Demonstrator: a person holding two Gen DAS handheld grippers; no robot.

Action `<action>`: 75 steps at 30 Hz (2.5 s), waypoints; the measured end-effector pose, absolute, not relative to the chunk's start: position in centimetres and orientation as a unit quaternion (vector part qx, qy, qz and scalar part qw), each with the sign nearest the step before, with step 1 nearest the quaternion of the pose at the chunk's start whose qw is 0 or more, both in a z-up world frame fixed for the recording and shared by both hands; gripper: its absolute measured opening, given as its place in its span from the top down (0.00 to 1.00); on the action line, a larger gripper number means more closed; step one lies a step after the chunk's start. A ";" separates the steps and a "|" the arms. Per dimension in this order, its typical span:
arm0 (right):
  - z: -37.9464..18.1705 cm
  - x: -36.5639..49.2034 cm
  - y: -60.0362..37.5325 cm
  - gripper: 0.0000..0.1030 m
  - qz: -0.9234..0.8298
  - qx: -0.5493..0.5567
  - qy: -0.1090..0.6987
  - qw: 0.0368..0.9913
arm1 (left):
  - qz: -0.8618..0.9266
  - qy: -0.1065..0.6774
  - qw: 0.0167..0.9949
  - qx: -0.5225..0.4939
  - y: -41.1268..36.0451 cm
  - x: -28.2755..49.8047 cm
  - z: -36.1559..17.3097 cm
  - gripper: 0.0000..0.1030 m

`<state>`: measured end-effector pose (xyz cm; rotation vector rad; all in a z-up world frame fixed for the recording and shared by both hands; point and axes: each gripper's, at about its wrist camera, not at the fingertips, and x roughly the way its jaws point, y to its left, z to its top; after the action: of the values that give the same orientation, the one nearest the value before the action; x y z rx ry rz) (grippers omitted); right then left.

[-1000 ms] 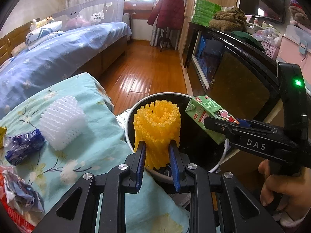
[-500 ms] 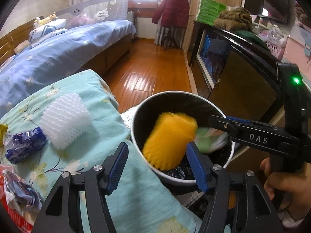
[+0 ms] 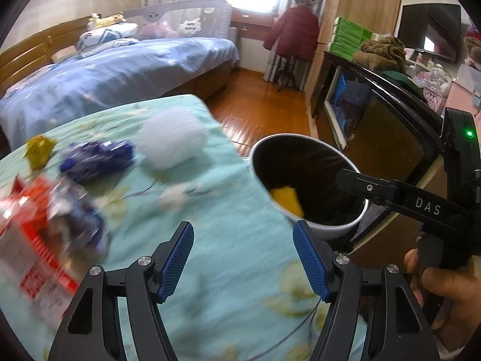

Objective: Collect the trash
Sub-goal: 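Open the left gripper over the bin while the right gripper releases the green carton, then grasp the crumpled white tissue with the left gripper while the right grasps the white milk carton, then carry the tissue and the white milk carton over the trash bin with both grippers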

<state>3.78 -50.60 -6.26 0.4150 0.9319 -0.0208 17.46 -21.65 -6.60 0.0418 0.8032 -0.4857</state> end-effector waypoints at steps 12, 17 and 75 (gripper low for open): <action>-6.2 2.1 -44.7 0.14 0.036 0.197 0.449 0.871 | -0.174 0.378 0.909 -0.005 -13.1 9.0 -6.0 0.34; -6.1 1.8 -41.5 0.14 0.063 0.184 0.452 0.871 | -0.142 0.379 0.914 -0.025 -9.7 5.9 -5.7 0.34; -6.5 2.1 -25.8 0.48 0.197 0.067 0.460 0.863 | -0.011 0.393 0.916 -0.075 -9.7 -7.7 -0.9 0.70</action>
<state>2.11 -25.80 -6.50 0.1396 0.9645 0.4127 -7.69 -9.70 -0.85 -0.1550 0.8094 -0.0233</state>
